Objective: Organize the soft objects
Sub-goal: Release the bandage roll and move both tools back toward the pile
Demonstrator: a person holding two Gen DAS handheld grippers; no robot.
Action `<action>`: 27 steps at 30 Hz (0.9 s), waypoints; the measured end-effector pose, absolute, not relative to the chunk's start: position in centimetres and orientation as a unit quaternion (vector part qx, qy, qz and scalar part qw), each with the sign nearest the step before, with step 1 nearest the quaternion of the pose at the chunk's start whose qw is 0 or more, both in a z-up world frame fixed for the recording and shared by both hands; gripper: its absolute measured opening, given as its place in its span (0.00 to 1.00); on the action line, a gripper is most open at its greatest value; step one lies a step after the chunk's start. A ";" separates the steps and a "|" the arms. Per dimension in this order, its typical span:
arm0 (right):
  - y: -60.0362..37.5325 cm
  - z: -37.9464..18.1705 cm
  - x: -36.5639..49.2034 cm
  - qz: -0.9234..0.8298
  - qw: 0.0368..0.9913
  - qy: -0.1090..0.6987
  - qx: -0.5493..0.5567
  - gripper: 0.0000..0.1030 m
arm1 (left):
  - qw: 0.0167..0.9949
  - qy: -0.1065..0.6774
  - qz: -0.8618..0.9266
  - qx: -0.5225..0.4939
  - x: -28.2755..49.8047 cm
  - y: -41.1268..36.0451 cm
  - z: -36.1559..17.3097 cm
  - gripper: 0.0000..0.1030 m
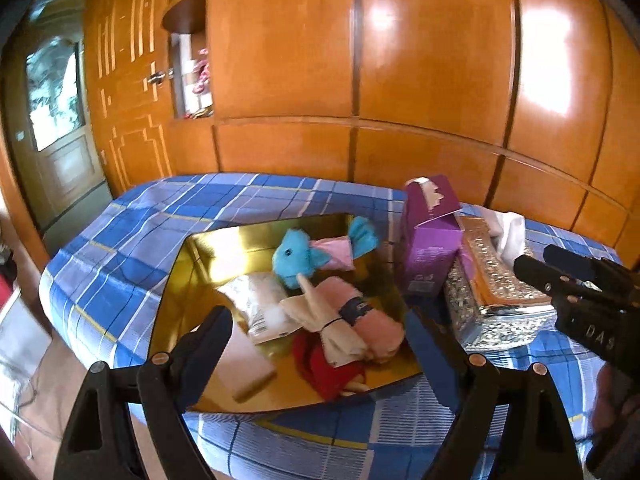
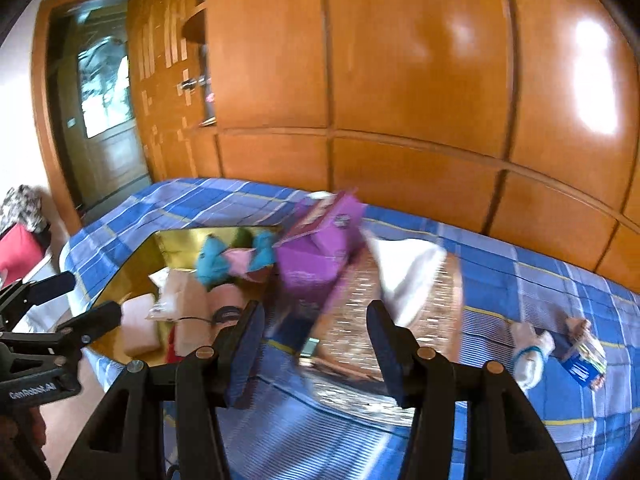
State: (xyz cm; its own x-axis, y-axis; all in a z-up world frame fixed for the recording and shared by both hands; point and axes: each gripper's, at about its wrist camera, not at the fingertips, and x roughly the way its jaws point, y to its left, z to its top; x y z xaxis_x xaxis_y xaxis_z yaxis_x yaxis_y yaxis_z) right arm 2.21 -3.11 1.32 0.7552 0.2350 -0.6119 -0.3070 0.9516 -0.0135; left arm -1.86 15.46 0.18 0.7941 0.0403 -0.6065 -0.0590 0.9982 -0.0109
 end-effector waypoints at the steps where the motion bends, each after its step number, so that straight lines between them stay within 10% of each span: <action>1: -4.0 1.4 2.2 0.137 0.937 0.318 -0.052 0.52 | 0.948 0.317 0.020 -0.009 -1.8 15.0 0.4 0.86; 27: -27.5 -0.3 -2.6 -0.117 0.933 0.340 0.028 0.52 | 0.944 0.273 -0.145 0.112 0.8 0.4 4.3 0.86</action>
